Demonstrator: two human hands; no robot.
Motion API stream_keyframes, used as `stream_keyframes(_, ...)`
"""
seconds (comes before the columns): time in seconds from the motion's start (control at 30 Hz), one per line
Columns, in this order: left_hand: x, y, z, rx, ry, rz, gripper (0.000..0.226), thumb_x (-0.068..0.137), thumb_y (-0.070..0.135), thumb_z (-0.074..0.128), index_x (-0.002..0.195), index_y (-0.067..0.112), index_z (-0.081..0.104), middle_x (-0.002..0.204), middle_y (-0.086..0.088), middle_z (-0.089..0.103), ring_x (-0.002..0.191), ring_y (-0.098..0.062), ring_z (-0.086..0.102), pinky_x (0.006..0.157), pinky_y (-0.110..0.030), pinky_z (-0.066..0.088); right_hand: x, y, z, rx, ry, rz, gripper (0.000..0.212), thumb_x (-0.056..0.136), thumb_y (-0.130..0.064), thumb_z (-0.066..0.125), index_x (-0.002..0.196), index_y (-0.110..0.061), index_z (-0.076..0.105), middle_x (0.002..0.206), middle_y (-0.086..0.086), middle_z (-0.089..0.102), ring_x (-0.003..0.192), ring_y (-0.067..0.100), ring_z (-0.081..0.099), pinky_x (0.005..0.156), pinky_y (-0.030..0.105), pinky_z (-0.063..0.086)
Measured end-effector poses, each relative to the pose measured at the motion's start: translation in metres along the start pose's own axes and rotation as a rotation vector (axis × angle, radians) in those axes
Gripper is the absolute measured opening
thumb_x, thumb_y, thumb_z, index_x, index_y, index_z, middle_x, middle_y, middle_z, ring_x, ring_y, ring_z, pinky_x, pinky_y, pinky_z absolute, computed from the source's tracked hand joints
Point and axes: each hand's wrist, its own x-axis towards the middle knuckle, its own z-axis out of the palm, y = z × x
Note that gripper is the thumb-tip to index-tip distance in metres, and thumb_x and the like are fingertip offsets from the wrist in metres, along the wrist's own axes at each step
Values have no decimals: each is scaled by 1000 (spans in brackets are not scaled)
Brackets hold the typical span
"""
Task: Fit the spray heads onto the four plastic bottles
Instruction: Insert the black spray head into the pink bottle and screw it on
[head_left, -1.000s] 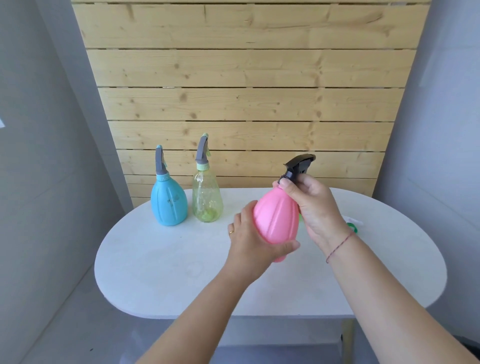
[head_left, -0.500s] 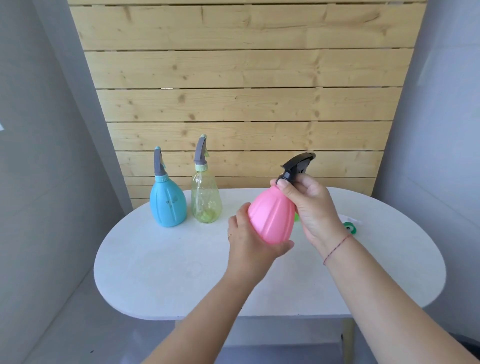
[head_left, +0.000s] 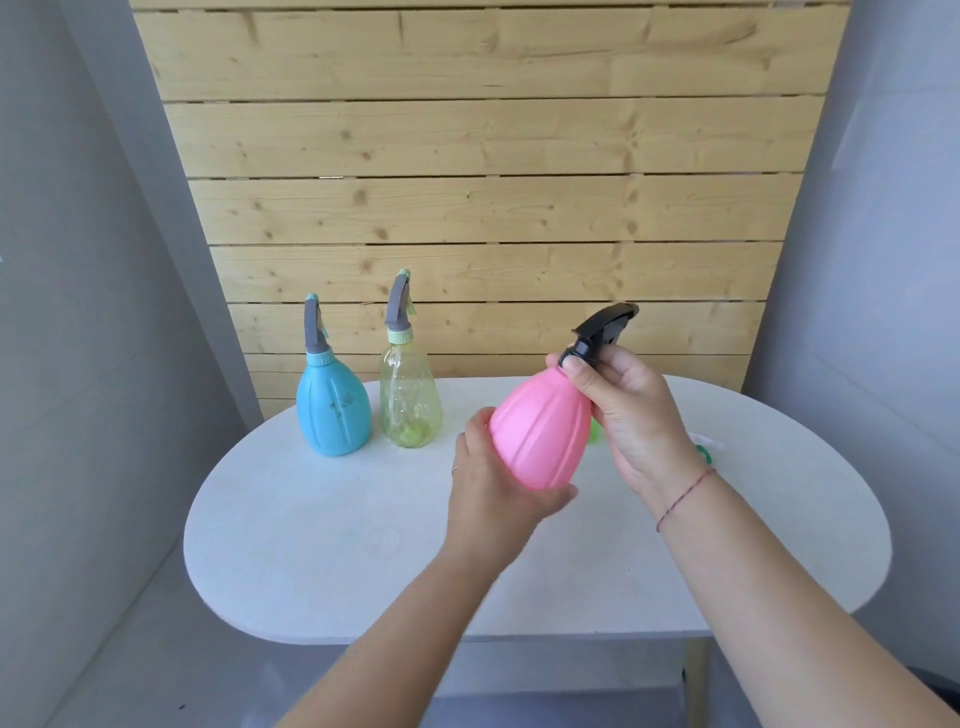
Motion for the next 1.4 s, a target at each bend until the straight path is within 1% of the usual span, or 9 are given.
stream_keyframes(0.1, -9, 0, 15, 82, 13, 27, 103, 58, 37, 87, 138, 25, 23, 126, 7, 36, 113, -17, 43, 94, -37, 47, 0, 1, -2, -62, -10, -15, 14, 83, -10, 68, 97, -12, 66, 99, 13, 72, 94, 17, 65, 95, 32, 48)
stream_keyframes(0.23, 3, 2, -10, -287, -463, -105, 94, 59, 32, 88, 135, 33, 32, 130, 6, 50, 116, -11, 55, 89, -30, 55, 1, -7, -22, 29, -201, 23, 24, 79, -17, 66, 102, -9, 63, 97, 10, 72, 97, 21, 64, 98, 38, 47)
stream_keyframes(0.33, 9, -2, -27, -327, -645, -142, 91, 57, 30, 87, 135, 31, 40, 130, 1, 58, 118, -17, 58, 96, -38, 53, -1, -10, -26, 79, -346, 62, 26, 79, -19, 65, 103, -10, 62, 96, 8, 72, 96, 20, 64, 90, 31, 50)
stream_keyframes(0.47, 5, 2, -12, -218, -276, -60, 89, 53, 28, 90, 124, 37, 37, 118, 9, 55, 103, -5, 58, 71, -18, 55, -2, -7, -10, 3, -173, 17, 23, 79, -18, 68, 101, -13, 64, 97, 6, 74, 95, 14, 67, 84, 24, 51)
stream_keyframes(0.57, -6, 2, 9, -44, -2, -6, 93, 53, 38, 88, 128, 33, 33, 121, 6, 50, 108, -14, 54, 81, -29, 54, -5, 1, 4, -86, -33, -48, 19, 85, -13, 67, 103, -11, 65, 98, 6, 74, 91, 11, 68, 87, 26, 51)
stream_keyframes(0.63, -9, 1, 13, -5, -23, -19, 98, 53, 43, 87, 132, 30, 30, 125, 5, 48, 114, -17, 51, 89, -37, 52, -5, 1, 3, -154, -53, -50, 20, 82, -17, 70, 102, -16, 67, 101, 8, 75, 94, 14, 67, 92, 31, 51)
stream_keyframes(0.77, 5, 1, -13, -279, -413, -73, 91, 53, 35, 90, 128, 38, 39, 124, 9, 56, 110, -8, 59, 78, -21, 55, -5, -8, -14, -65, -245, 18, 26, 75, -28, 70, 99, -18, 66, 99, 4, 75, 97, 16, 67, 89, 33, 49)
stream_keyframes(0.83, 9, 0, -22, -313, -461, -100, 91, 49, 37, 90, 127, 38, 44, 121, 8, 60, 108, -8, 61, 77, -22, 55, -6, -7, -15, -36, -278, 27, 26, 74, -29, 69, 98, -18, 66, 97, 3, 75, 96, 15, 66, 88, 33, 48)
stream_keyframes(1.4, 1, 8, 4, -262, -101, -18, 85, 53, 32, 88, 122, 36, 40, 113, 8, 57, 98, -11, 60, 53, -9, 49, -6, -2, 9, -102, -13, -82, 15, 82, -15, 69, 98, -15, 69, 96, 5, 76, 87, 11, 69, 83, 22, 53)
